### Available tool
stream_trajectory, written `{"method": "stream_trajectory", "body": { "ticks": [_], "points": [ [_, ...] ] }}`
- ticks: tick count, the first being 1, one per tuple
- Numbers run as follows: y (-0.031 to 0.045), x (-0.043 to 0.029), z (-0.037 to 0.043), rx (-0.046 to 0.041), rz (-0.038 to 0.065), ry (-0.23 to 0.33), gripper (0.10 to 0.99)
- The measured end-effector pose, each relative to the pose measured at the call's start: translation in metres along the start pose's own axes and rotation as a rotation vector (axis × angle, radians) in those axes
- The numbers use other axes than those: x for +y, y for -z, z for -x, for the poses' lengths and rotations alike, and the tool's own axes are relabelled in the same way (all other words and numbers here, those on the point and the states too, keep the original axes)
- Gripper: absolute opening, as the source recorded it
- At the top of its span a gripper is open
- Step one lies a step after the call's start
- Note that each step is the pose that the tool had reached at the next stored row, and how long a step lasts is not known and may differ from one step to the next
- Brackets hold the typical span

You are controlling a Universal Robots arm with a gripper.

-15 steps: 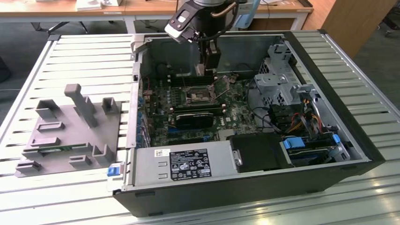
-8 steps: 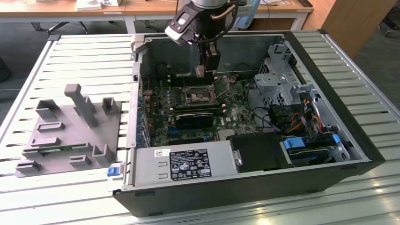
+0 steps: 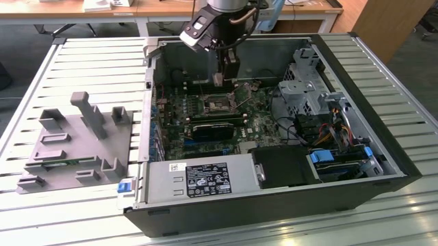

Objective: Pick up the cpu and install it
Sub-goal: 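Place the cpu into insertion slot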

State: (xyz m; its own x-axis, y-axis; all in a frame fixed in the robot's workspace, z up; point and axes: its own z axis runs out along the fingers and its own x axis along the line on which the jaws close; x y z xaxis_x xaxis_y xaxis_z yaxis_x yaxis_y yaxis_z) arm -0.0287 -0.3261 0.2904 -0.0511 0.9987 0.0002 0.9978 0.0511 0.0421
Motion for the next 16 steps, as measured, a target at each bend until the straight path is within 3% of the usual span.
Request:
{"method": "stream_trajectory", "body": {
  "ticks": [12, 16],
  "points": [
    [-0.0207, -0.0014, -0.0024, -0.0021, 0.001, -0.022, 0.529],
    [-0.0267, -0.0021, -0.0025, -0.0023, 0.007, -0.023, 0.529]
  ]
}}
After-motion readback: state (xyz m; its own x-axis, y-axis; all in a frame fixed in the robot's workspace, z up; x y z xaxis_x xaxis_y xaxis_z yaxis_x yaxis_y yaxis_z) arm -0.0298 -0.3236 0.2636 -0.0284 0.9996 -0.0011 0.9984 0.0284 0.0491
